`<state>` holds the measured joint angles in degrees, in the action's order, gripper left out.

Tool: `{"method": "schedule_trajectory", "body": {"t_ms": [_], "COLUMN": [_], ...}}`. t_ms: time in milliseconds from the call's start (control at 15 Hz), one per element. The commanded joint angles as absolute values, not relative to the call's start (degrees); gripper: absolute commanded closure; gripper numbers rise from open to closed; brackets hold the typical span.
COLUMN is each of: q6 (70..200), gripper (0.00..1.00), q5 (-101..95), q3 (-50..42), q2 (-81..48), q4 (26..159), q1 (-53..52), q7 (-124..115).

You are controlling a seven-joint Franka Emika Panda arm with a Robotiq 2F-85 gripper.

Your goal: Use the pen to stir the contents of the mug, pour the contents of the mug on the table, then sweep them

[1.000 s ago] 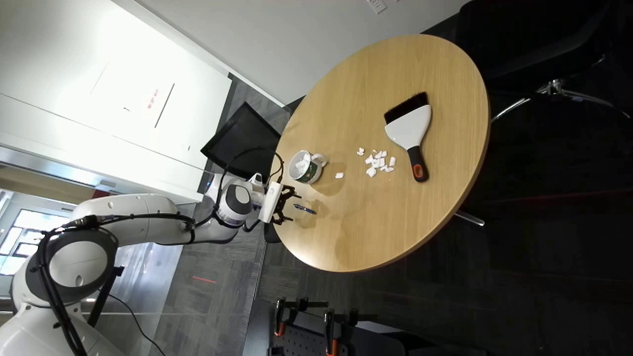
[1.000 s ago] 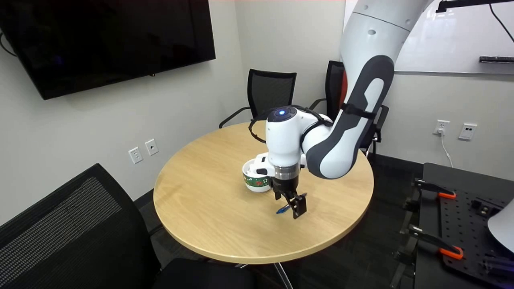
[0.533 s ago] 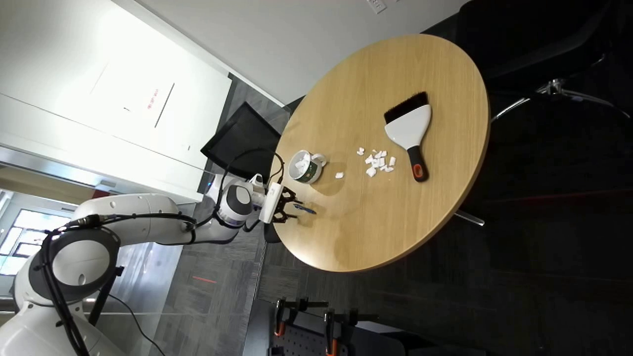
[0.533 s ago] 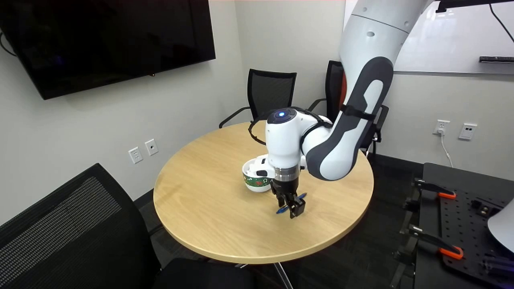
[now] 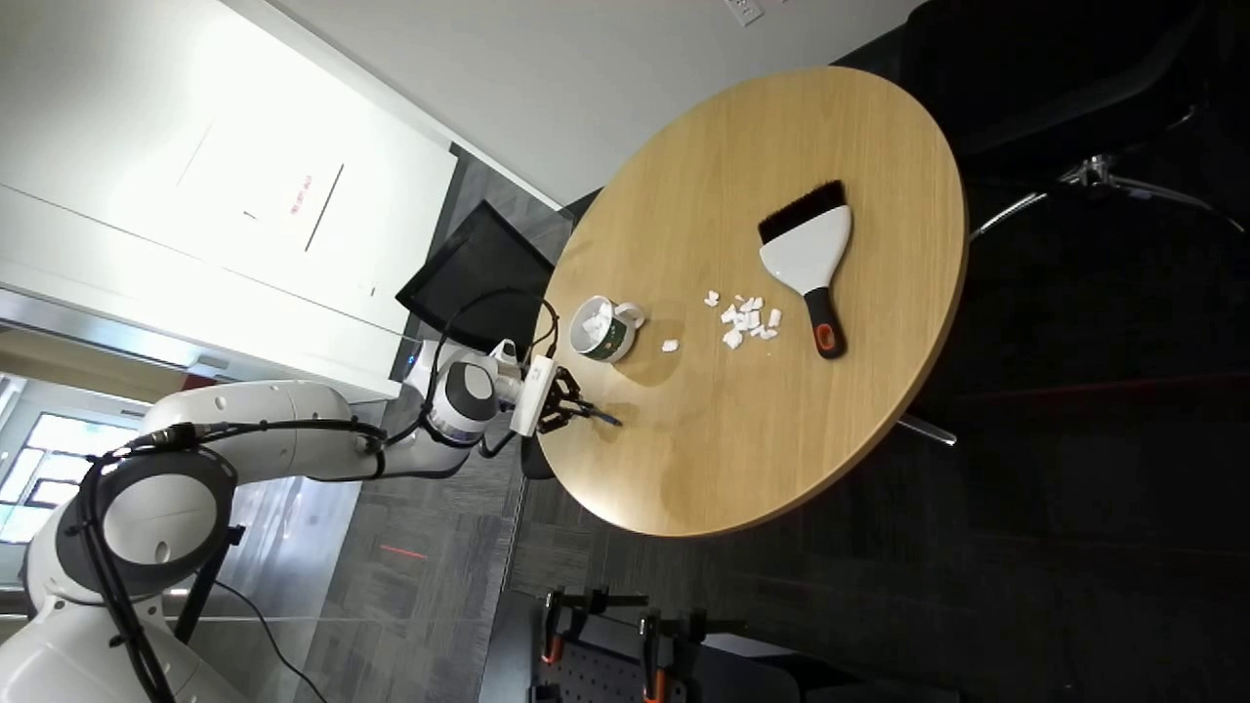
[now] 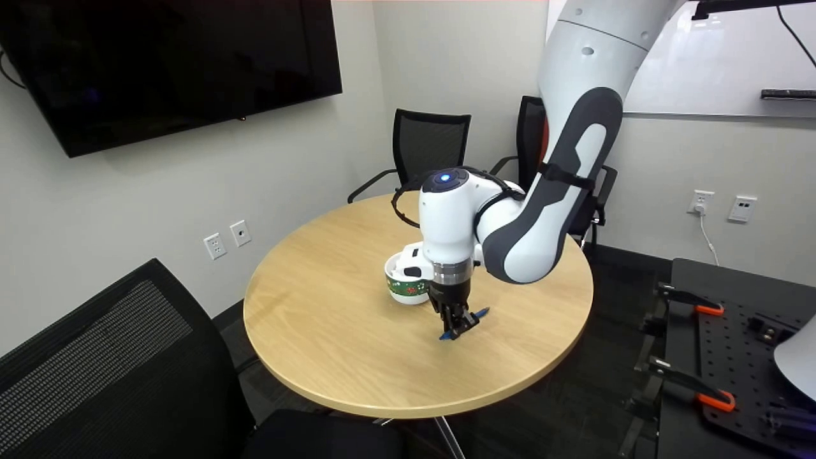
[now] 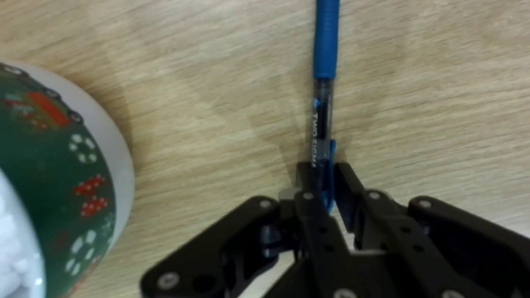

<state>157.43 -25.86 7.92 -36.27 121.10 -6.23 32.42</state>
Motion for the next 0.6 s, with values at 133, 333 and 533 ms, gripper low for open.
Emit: {"method": "schedule_trajectory", "body": {"t_ms": [133, 333, 533], "q6": [161.6, 166.3, 170.0], "gripper": [0.96, 0.96, 0.96], "q5": [-26.6, -25.8, -25.1], "q3": [5.1, 4.2, 5.1], "q2": [-29.3, -23.9, -18.6], "q4": [125.8, 128.8, 132.5], "q1": [-8.7, -9.4, -8.4], "q7": [24.0, 18.7, 17.8]}}
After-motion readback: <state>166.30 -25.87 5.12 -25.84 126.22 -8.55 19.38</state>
